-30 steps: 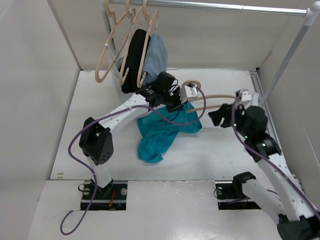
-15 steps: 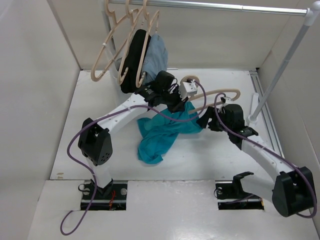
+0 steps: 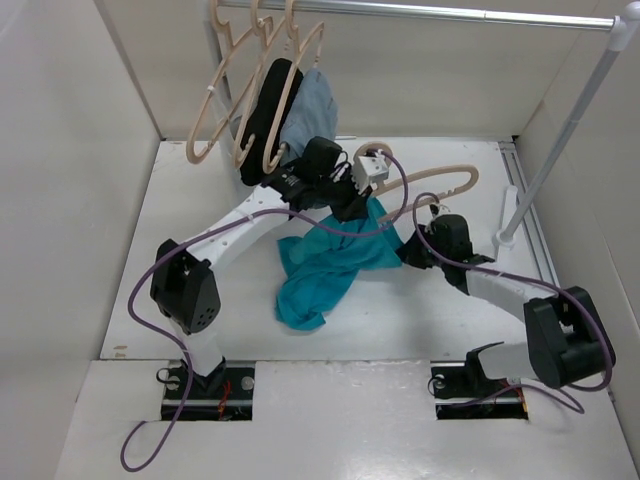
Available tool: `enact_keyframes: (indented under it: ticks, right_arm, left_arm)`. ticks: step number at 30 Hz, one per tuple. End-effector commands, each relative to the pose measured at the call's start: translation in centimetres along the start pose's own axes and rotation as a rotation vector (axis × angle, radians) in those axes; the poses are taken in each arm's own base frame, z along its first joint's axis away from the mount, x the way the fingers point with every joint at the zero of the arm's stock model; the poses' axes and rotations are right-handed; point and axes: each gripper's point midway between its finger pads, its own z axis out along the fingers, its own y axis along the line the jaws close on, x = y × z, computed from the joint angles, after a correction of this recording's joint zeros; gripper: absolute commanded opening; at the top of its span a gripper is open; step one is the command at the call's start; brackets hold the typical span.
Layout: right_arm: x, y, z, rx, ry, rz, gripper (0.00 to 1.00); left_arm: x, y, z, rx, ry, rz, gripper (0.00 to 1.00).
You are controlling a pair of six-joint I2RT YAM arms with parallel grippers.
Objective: Place the t-shirt on the hanger
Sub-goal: Place tshirt on hanger
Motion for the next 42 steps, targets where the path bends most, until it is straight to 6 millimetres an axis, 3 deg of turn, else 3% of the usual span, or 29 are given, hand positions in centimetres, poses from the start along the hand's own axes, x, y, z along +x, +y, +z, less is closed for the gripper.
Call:
enact_keyframes:
  ticks: [1, 2, 4, 5, 6, 7, 8, 9, 10, 11, 12, 13, 15, 22, 24, 26, 31, 34, 36, 37, 38, 39, 42]
  right_arm:
    - [-0.9, 0.3, -1.0, -0.046, -0.077, 0.029, 0.00]
    - [-1.9, 0.4, -2.3, -0.055, -0.136, 0.050, 0.00]
    - [-2.0, -3.0, -4.0, 0.043, -0.184, 0.104, 0.00]
    - [-3.5, -2.9, -5.7, 0.047, -0.254, 0.105, 0.00]
    - [-2.8, -4.2, -6.5, 0.096, -0.243, 0.116, 0.00]
    - [-3.5, -5.3, -7.4, 0.143, -0.282, 0.125, 0.00]
    - [-4.6, -5.1, -8.3, 0.153, -0.316, 0.115, 0.00]
    - [-5.3, -4.8, -9.3, 0.156, -0.346, 0.092, 0.00]
    - [-5.3, -5.7, -10.0, 0.207, -0.348, 0.100, 0.00]
    - [-6.6, -5.5, -10.9, 0.223, -0.377, 0.095, 0.00]
    - [-7.1, -5.3, -11.6, 0.233, -0.393, 0.069, 0.00]
    - [-6.9, -5.5, -12.2, 0.260, -0.379, 0.062, 0.00]
    - [-8.5, -5.7, -14.0, 0.315, -0.429, 0.044, 0.00]
    - [-12.9, -3.8, -18.9, 0.386, -0.513, -0.164, 0.00]
    - [-13.2, -3.8, -18.7, 0.404, -0.457, -0.250, 0.00]
    - [-13.9, -2.7, -18.5, 0.370, -0.429, -0.359, 0.00]
    - [-14.5, 1.5, -16.8, 0.226, -0.380, -0.541, 0.00]
    - [-14.0, 5.0, -14.8, 0.102, -0.355, -0.624, 0.00]
    - [-13.4, 8.6, -13.6, -0.062, -0.372, -0.678, 0.00]
    - [-12.1, 8.9, -13.1, -0.116, -0.334, -0.686, 0.00]
    - [-11.8, 11.7, -13.2, -0.265, -0.368, -0.731, 0.00]
    - [-11.4, 12.2, -13.1, -0.305, -0.366, -0.733, 0.00]
    - [-11.1, 11.0, -12.7, -0.271, -0.328, -0.729, 0.28]
  left_arm:
    - [-4.1, 0.6, -3.5, -0.012, -0.140, -0.003, 0.00]
    - [-3.8, 0.9, -3.7, -0.003, -0.138, -0.006, 0.00]
    - [-3.4, 0.6, -5.8, 0.070, -0.152, 0.071, 0.00]
    - [-3.1, 0.1, -6.5, 0.117, -0.160, 0.110, 0.00]
    - [-1.8, -0.4, -8.2, 0.166, -0.139, 0.113, 0.00]
    - [-1.2, -1.7, -8.8, 0.252, -0.155, 0.153, 0.00]
    - [-0.4, -1.8, -9.0, 0.264, -0.145, 0.315, 0.00]
    - [0.9, -2.2, -9.2, 0.282, -0.105, 0.368, 0.00]
    - [3.8, -2.6, -9.2, 0.298, 0.018, 0.380, 0.00]
    - [4.8, -2.6, -9.1, 0.299, 0.061, 0.423, 0.00]
    - [6.3, -2.4, -8.9, 0.294, 0.109, 0.397, 0.00]
    - [6.4, -1.6, -8.4, 0.257, 0.115, 0.397, 0.00]
    - [7.9, -0.5, -8.0, 0.212, 0.169, 0.387, 0.00]
    - [9.2, 3.6, -6.7, -0.022, 0.307, 0.401, 0.00]
    - [8.4, 5.1, -6.2, -0.083, 0.325, 0.402, 0.00]
    - [7.9, 5.0, -5.8, -0.098, 0.340, 0.425, 0.00]
    - [7.3, 3.2, -3.8, -0.085, 0.378, 0.552, 0.00]
    - [5.6, 1.5, -2.9, -0.039, 0.309, 0.558, 0.00]
    - [4.5, 0.3, -2.5, 0.002, 0.257, 0.552, 0.00]
    - [3.9, 0.1, -2.5, 0.006, 0.238, 0.545, 0.00]
    - [3.3, -0.9, -2.0, 0.044, 0.198, 0.553, 0.00]
    - [2.8, -1.2, -1.7, 0.067, 0.175, 0.553, 0.00]
    - [1.1, -3.1, -1.9, 0.150, 0.088, 0.573, 0.00]
